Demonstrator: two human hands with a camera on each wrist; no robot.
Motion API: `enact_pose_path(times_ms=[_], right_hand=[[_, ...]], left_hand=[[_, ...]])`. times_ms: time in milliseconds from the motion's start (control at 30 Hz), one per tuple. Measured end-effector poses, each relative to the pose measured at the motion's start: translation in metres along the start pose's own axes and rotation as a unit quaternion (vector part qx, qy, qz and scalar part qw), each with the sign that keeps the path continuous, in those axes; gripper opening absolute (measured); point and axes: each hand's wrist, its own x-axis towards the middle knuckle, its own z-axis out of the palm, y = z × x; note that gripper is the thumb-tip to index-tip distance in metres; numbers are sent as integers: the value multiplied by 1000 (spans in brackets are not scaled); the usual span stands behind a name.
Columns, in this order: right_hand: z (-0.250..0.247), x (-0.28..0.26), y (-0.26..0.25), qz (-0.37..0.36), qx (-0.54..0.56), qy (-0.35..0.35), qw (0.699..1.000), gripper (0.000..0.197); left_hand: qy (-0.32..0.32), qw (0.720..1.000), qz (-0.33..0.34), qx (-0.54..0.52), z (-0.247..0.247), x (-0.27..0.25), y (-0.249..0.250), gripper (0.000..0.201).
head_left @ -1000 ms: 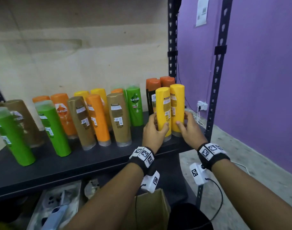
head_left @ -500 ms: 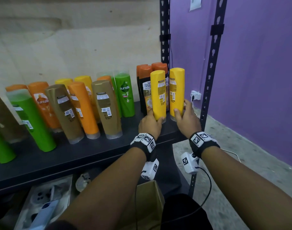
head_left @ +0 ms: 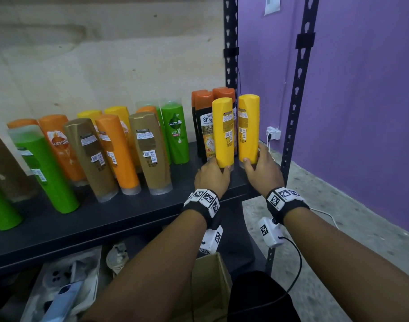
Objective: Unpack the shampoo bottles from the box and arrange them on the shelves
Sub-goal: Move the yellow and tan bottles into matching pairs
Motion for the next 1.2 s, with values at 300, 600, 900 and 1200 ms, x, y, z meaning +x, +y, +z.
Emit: enact_pose_path(times_ms=[300,600,900,1200], right_hand=[[-12,-25,-27,2,52,60,997,38],[-27,-35,-64,-67,-11,-62,996,15],[-13,-45,-112,-88,-49,-150,983,17],[14,-53,-149,-142,-97,-191,966,25]], left_hand=[[53,987,-23,-152,-20,-16,-2,25],[-33,998,43,16,-48,-35,-9,28],[-25,1000,-4,1,-112,-43,-45,30],[133,989,-43,-47,-150,-62,-88,22]])
